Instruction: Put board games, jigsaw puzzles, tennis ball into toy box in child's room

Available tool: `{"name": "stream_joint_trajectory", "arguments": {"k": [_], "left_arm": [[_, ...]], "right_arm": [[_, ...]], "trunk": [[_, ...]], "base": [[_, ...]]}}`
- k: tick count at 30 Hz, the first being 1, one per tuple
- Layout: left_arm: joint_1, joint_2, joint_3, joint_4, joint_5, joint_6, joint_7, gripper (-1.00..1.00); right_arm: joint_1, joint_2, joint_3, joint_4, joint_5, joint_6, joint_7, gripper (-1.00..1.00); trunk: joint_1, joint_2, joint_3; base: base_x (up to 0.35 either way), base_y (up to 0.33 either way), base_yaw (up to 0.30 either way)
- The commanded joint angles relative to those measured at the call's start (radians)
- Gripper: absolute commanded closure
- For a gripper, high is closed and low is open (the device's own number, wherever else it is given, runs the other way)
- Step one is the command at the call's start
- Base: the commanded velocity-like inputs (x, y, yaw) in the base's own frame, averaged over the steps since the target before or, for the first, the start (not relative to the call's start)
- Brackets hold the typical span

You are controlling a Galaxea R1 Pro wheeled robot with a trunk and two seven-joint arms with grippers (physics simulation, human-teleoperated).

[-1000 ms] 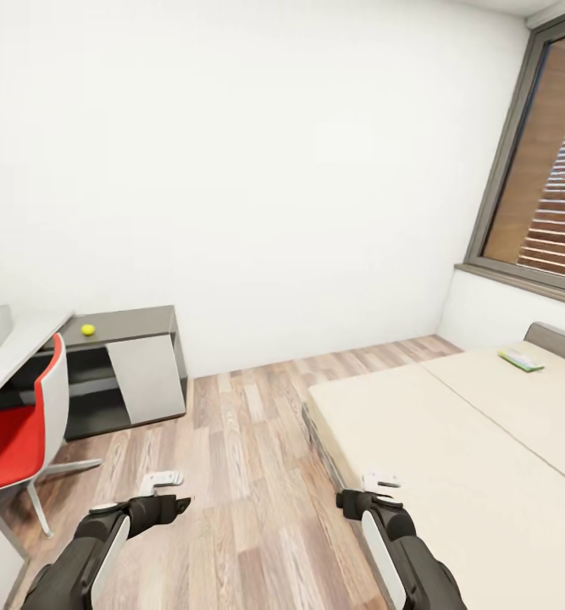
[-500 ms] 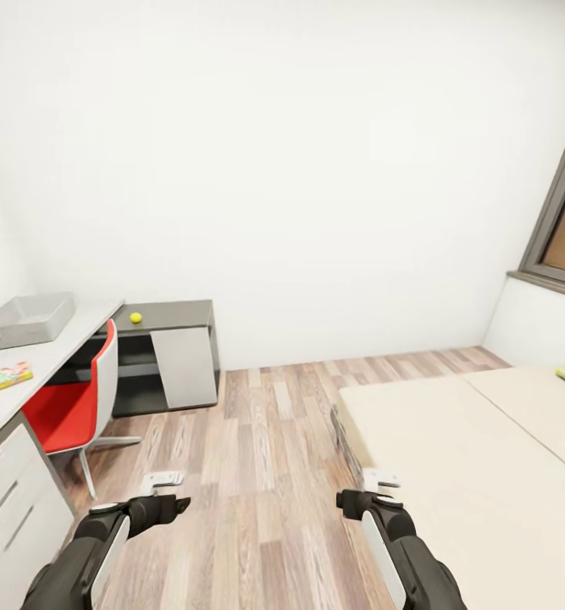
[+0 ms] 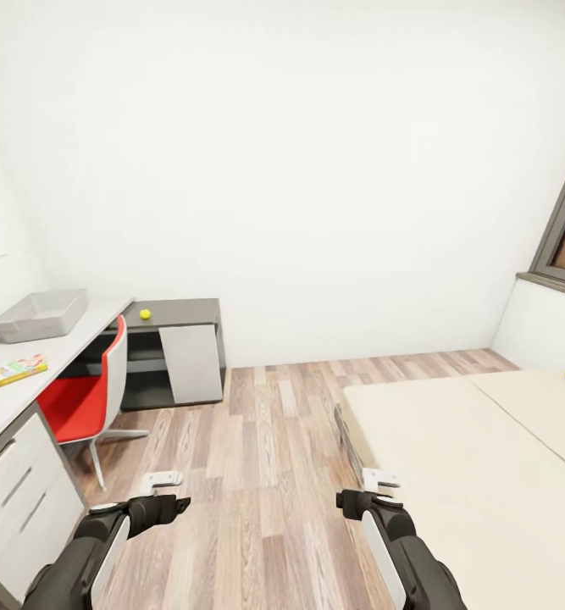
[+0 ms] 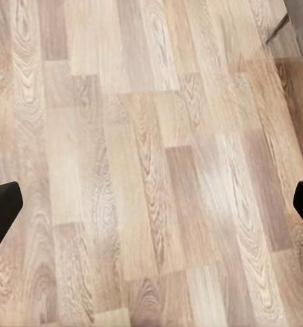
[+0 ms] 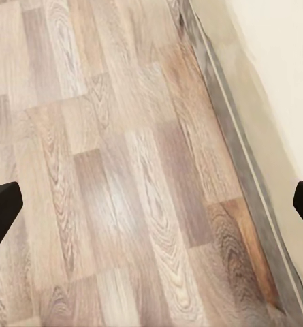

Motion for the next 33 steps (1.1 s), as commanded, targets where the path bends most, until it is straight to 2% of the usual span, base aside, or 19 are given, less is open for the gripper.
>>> {"name": "stream_joint_trajectory", "arguments": {"k": [1, 8, 33], "left_arm": [[-0.001, 0.0, 0.002, -0.001, -0.001, 0.006, -0.005, -1.0], [-0.001, -0.001, 0.002, -0.001, -0.001, 0.006, -0.006, -1.0], [-0.001, 0.0, 0.004, -0.001, -0.001, 0.006, -0.007, -1.0]], "right_arm": [[-0.001, 0.0, 0.002, -0.001, -0.011, 0.003, -0.009, -1.0], [-0.001, -0.001, 0.002, -0.001, -0.011, 0.003, -0.009, -1.0], [-0.001, -0.001, 0.002, -0.001, -0.011, 0.001, -0.008, -1.0]], "trunk": [[0.0, -0.002, -0.002], [0.0, -0.002, 0.0], [0.0, -0.002, 0.0]], "base": [[-0.018, -0.078, 0.082], [-0.039, -0.142, 0.164], [-0.039, -0.054, 0.056]]}}
